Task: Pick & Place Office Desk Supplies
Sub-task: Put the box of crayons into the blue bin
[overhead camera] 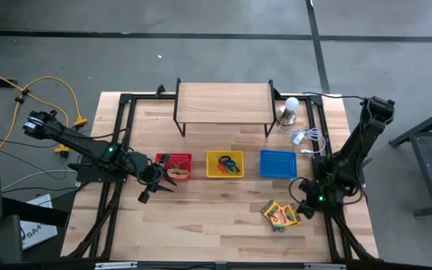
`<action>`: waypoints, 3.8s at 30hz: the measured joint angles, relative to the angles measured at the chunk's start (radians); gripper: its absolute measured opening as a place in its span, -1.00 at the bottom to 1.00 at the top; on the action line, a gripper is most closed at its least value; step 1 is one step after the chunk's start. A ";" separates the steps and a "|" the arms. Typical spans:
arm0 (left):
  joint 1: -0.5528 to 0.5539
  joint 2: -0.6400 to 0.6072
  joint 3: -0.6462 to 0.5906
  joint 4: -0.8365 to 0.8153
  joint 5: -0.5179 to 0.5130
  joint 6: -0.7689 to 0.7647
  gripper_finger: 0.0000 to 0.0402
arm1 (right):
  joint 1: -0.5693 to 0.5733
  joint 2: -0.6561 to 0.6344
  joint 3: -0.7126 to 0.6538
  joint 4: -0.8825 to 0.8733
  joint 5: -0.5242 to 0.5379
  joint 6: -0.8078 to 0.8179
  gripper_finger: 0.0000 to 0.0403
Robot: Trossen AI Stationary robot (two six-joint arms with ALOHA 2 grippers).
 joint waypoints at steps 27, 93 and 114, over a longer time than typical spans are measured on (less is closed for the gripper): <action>0.000 0.000 0.000 0.000 0.000 0.000 -0.50 | 0.066 0.105 0.001 0.117 0.079 0.064 -0.54; 0.000 0.000 0.000 0.000 0.000 0.000 -0.50 | 0.119 0.171 0.001 0.216 0.103 0.114 -0.95; 0.000 0.000 0.000 0.000 0.000 0.000 -0.50 | 0.117 0.100 0.000 0.224 0.253 0.023 -0.99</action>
